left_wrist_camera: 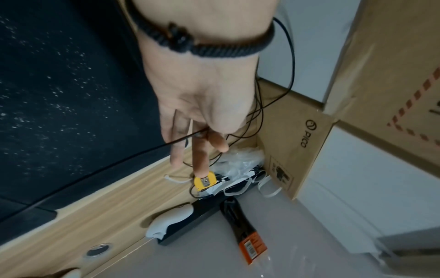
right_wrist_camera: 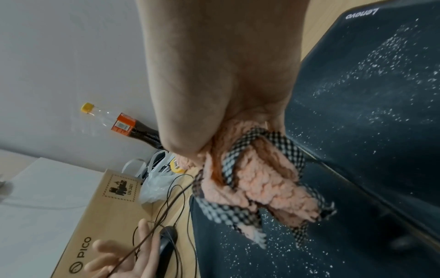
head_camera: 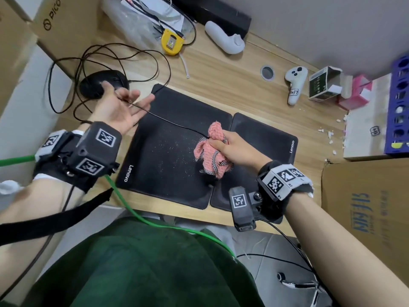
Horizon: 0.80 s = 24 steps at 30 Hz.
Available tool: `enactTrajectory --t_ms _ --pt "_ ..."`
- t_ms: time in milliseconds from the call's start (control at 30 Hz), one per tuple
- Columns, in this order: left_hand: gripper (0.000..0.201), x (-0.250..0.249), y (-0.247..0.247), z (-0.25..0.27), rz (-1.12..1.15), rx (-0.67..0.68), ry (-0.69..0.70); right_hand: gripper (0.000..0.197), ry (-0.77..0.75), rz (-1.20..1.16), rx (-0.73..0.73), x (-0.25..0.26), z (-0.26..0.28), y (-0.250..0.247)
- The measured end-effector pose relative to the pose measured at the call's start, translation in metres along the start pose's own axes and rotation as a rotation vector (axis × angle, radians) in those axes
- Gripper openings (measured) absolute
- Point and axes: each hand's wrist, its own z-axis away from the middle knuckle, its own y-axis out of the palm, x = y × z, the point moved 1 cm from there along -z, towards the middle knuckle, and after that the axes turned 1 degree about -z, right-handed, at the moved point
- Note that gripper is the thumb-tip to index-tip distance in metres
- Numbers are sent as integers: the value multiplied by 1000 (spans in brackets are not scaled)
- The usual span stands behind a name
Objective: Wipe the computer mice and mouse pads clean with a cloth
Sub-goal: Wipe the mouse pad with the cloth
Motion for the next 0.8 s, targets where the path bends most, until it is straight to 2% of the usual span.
enactTrajectory --t_ms 100,167,300,433,533,600,667,800 --pt "66 -9 -1 -2 -31 4 18 11 8 -41 -15 -4 1 0" --pt "65 -6 0 -1 -88 56 6 10 12 -64 -58 -5 -1 3" --pt "50 24 4 8 -253 231 -145 11 27 -179 -131 4 -7 8" --pt "44 70 25 29 -432 379 -250 7 -50 -202 -94 31 -12 18" --pt "37 83 40 37 -415 352 -203 8 -111 -143 -70 44 -20 28" --pt "33 79 44 35 -397 320 -132 17 -132 -128 -63 46 -23 31" --pt "33 72 44 32 -407 369 -85 30 -151 -148 -49 43 -22 30" --pt "34 64 42 30 -392 494 -90 30 -59 -161 -87 33 -20 23"
